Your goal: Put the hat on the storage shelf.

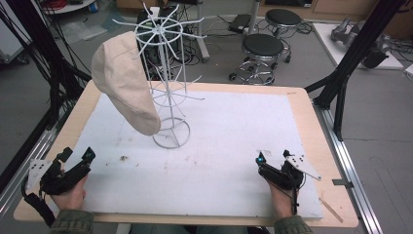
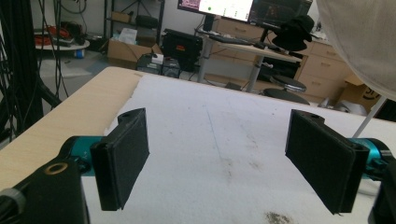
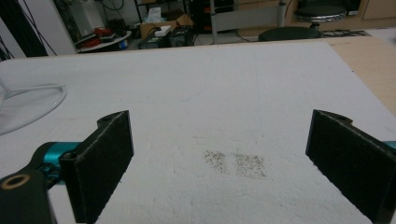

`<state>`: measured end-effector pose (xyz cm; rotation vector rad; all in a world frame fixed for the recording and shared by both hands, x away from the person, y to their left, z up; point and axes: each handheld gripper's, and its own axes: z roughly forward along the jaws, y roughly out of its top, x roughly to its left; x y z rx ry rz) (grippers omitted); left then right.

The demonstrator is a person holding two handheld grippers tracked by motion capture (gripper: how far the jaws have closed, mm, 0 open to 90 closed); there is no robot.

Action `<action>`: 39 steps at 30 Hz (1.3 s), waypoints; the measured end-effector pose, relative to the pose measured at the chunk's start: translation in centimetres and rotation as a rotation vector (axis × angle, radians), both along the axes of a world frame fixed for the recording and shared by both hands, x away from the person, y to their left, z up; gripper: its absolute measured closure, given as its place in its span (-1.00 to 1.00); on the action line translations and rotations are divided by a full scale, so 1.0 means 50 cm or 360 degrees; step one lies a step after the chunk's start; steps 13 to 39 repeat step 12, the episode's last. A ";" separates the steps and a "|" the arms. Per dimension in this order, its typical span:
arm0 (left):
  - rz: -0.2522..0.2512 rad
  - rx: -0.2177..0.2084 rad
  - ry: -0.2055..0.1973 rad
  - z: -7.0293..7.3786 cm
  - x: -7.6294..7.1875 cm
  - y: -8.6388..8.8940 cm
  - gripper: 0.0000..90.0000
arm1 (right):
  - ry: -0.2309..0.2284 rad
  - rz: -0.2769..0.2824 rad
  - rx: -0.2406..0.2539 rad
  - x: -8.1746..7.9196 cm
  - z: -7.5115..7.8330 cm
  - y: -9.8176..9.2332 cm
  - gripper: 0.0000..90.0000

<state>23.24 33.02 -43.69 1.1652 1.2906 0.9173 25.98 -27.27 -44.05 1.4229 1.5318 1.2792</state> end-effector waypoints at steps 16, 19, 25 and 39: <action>-0.0013 0.0001 0.0019 -0.004 0.002 -0.001 -0.54 | 0.0016 0.0003 0.0006 0.002 -0.001 0.000 -0.85; -0.0013 0.0001 0.0019 -0.004 0.002 -0.001 -0.54 | 0.0016 0.0003 0.0006 0.002 -0.001 0.000 -0.85; -0.0013 0.0001 0.0019 -0.004 0.002 -0.001 -0.54 | 0.0016 0.0003 0.0006 0.002 -0.001 0.000 -0.85; -0.0013 0.0001 0.0019 -0.004 0.002 -0.001 -0.54 | 0.0016 0.0003 0.0006 0.002 -0.001 0.000 -0.85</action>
